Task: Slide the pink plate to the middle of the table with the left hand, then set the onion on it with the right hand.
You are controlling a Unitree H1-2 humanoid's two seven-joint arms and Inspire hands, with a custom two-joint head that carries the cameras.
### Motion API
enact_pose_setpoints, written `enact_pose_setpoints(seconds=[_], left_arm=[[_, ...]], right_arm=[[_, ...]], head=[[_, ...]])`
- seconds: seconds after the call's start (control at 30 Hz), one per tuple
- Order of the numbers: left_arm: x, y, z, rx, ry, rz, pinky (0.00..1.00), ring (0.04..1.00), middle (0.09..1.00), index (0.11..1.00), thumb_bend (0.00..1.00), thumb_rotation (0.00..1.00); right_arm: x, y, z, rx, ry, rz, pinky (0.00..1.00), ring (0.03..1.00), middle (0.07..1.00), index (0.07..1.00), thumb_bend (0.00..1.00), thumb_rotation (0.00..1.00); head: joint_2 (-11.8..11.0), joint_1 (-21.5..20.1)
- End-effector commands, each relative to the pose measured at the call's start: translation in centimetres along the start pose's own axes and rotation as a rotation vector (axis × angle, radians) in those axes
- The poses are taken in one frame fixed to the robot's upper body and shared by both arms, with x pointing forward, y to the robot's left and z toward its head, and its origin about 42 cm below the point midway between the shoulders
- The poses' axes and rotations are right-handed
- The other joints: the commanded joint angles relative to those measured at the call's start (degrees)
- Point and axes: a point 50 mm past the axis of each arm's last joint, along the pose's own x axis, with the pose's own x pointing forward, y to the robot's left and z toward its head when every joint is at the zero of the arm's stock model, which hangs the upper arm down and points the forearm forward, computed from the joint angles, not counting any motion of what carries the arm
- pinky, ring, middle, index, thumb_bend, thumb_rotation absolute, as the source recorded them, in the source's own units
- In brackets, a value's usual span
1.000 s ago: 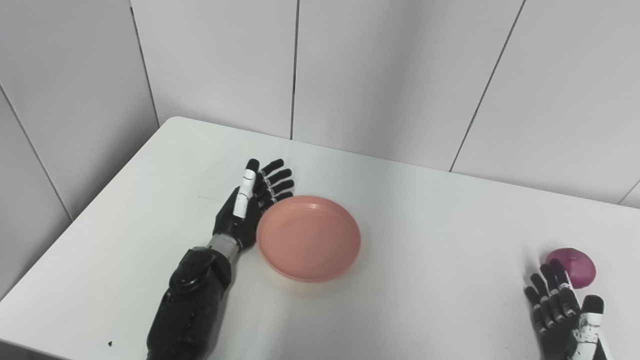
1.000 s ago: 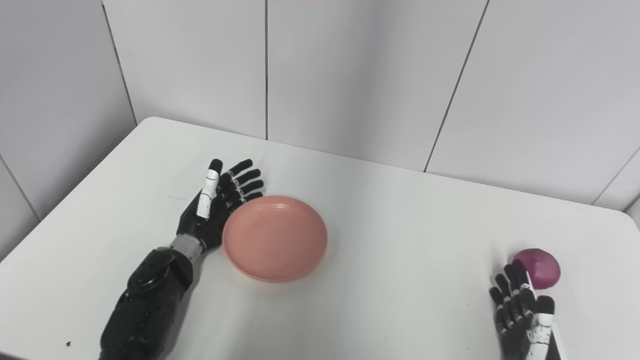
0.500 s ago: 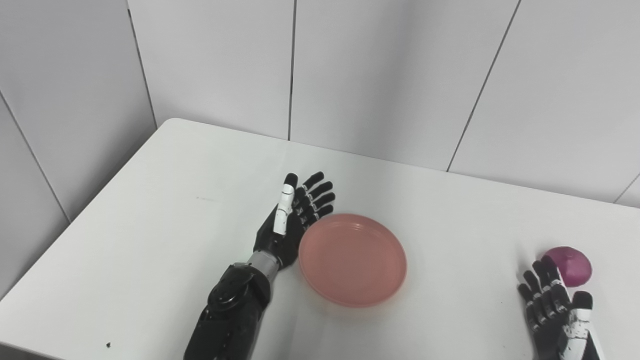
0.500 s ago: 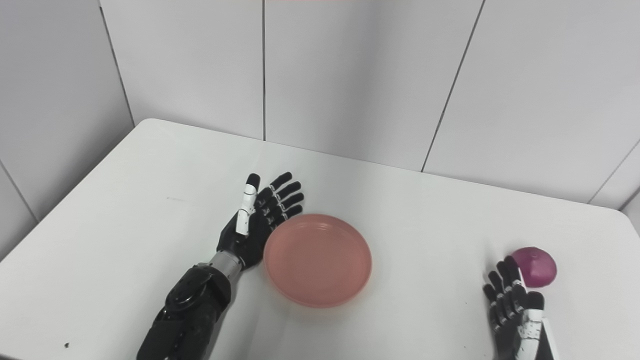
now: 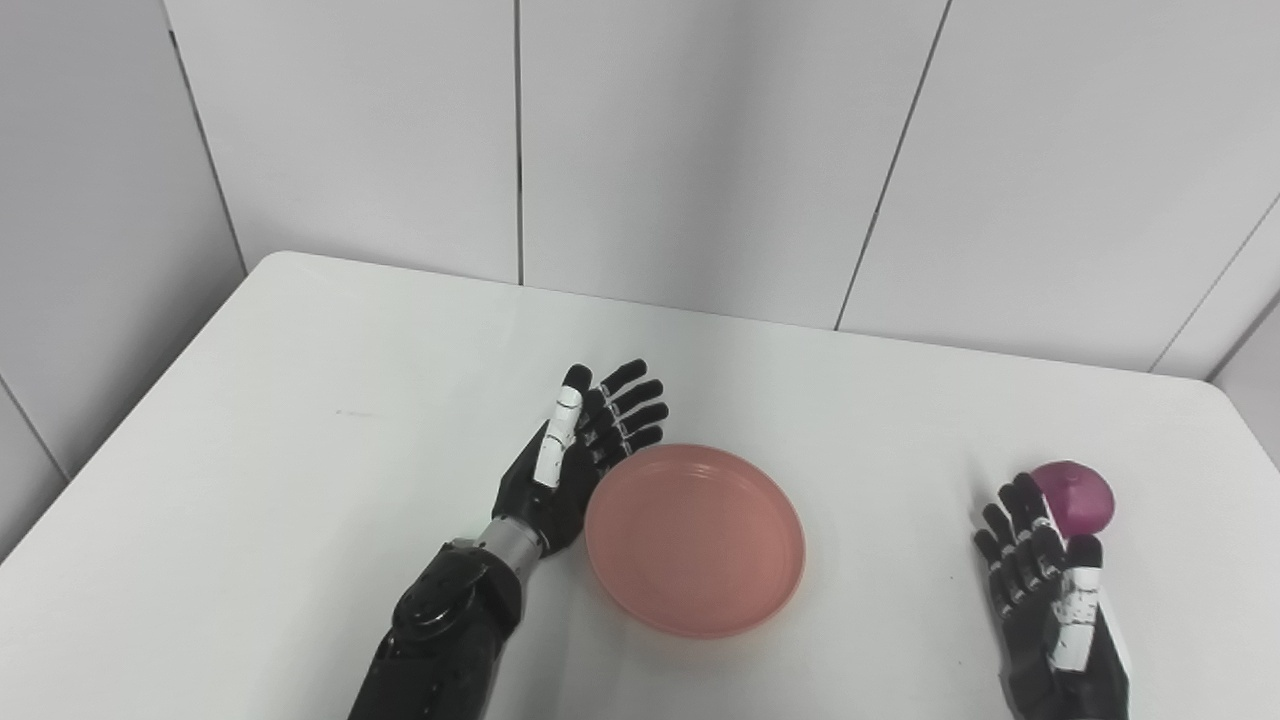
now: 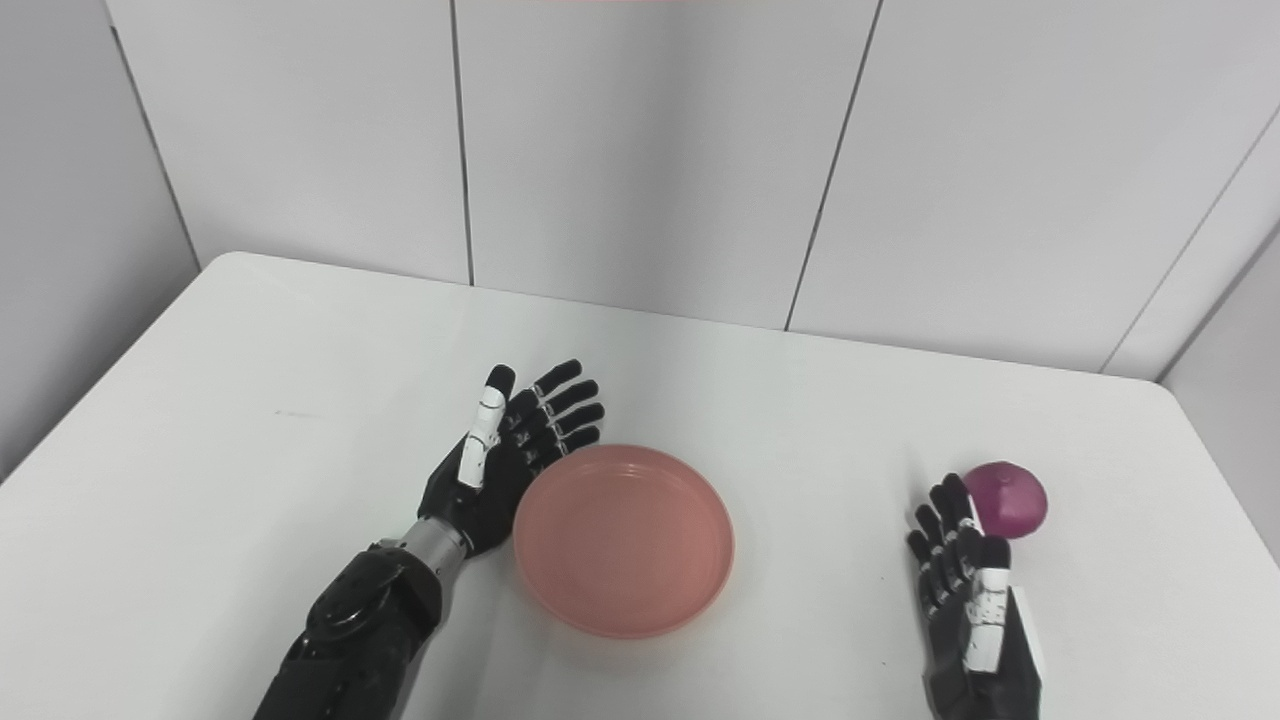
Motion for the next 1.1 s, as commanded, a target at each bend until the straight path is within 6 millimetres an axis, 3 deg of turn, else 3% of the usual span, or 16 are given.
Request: enact_pose_setpoints(seconds=[0.0, 0.13, 0.33, 0.5, 0.6, 0.8, 1.07], left_arm=[[-2.2, 1.7, -4.1, -0.035, 0.181, 0.074, 0.88, 0.859, 0.862, 0.851, 0.7, 0.9], [-1.9, 2.7, -3.4, -0.024, 0.166, 0.089, 0.87, 0.871, 0.879, 0.856, 0.73, 0.88], [-1.6, 4.0, -2.3, -0.01, 0.149, 0.093, 0.89, 0.876, 0.889, 0.87, 0.73, 0.88], [-1.3, 4.6, -0.9, 0.002, 0.128, 0.106, 0.89, 0.891, 0.894, 0.869, 0.73, 0.88], [-1.2, 4.7, -0.4, 0.009, 0.123, 0.103, 0.9, 0.901, 0.905, 0.88, 0.7, 0.9], [-1.2, 4.6, -0.2, 0.092, 0.102, 0.101, 0.88, 0.889, 0.893, 0.873, 0.69, 0.9], [-0.9, 4.0, 0.0, 0.16, 0.076, 0.161, 0.92, 0.889, 0.897, 0.864, 0.7, 0.9]], right_arm=[[-1.9, 2.0, -4.0, 0.072, 0.105, -0.021, 1.0, 1.0, 1.0, 1.0, 0.84, 1.0], [-1.6, 2.5, -4.1, 0.048, 0.099, -0.017, 1.0, 1.0, 0.992, 1.0, 0.95, 0.97], [-1.2, 3.4, -4.3, 0.03, 0.049, -0.012, 1.0, 0.996, 0.971, 1.0, 0.91, 0.94], [-0.8, 4.0, -3.1, -0.009, -0.005, 0.012, 1.0, 0.988, 0.972, 1.0, 0.96, 0.92], [-0.4, 4.2, -2.1, -0.039, -0.029, 0.021, 1.0, 0.971, 0.959, 1.0, 0.93, 0.9], [0.8, 4.0, 2.4, -0.134, -0.116, 0.05, 1.0, 0.966, 0.959, 1.0, 0.86, 0.9], [2.3, 1.6, 8.9, -0.284, -0.266, 0.042, 1.0, 0.959, 0.94, 0.991, 0.85, 0.87]], head=[[0.15, -1.18], [-0.13, -3.35], [-0.77, -6.07], [-0.91, -8.81], [-0.95, -9.52], [-1.39, -9.72], [-1.87, -9.23]])
